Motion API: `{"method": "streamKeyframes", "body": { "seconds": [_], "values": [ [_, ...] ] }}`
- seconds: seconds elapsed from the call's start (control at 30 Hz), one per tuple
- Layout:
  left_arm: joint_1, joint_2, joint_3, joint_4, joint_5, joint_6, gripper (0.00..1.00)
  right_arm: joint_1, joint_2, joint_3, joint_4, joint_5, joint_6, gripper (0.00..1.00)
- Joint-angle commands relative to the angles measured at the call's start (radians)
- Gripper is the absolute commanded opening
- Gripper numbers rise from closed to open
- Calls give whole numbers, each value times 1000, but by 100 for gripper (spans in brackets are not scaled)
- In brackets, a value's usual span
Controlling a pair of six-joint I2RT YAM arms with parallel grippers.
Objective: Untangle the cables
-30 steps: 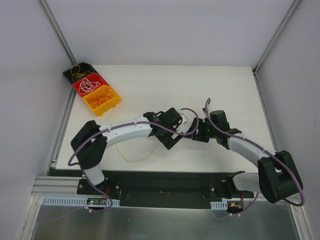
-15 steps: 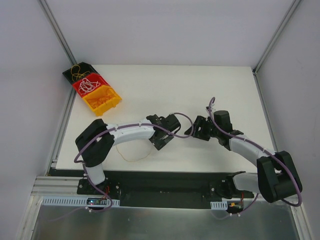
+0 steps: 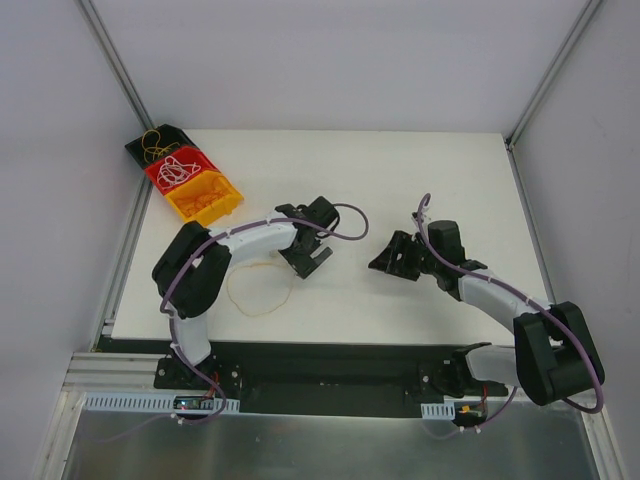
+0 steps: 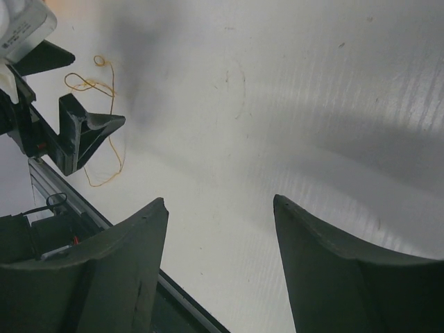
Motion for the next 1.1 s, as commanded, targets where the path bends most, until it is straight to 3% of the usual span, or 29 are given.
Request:
{"method": "streamKeyframes", "body": {
  "seconds": [0.0,0.13,0.3,0.43,0.5,0.67,0.83,1.0,1.07],
  "values": [
    [47,37,67,-5,175,55,89,-8,4,4,46,-22,5,65],
    [66,52,68,-4,247,39,62,-8,-1,-1,47,-21,3,65],
    [71,68,45,-13,284,23,46,-6,7,1,54,-25,6,64],
    [71,40,10,-15,270,3,9,-8,11,3,55,-28,5,63],
    [71,13,2,-10,235,-2,0,-6,11,2,57,-28,5,63],
    [95,-150,1,36,228,-17,0,-6,11,1,58,-33,5,63],
    [193,-309,21,90,464,-40,0,-6,18,1,61,-38,5,62],
    [216,-320,91,108,791,-88,0,-6,27,6,66,-45,5,62],
    [216,-311,103,175,912,-180,0,-6,34,10,67,-51,3,62]
  ]
}}
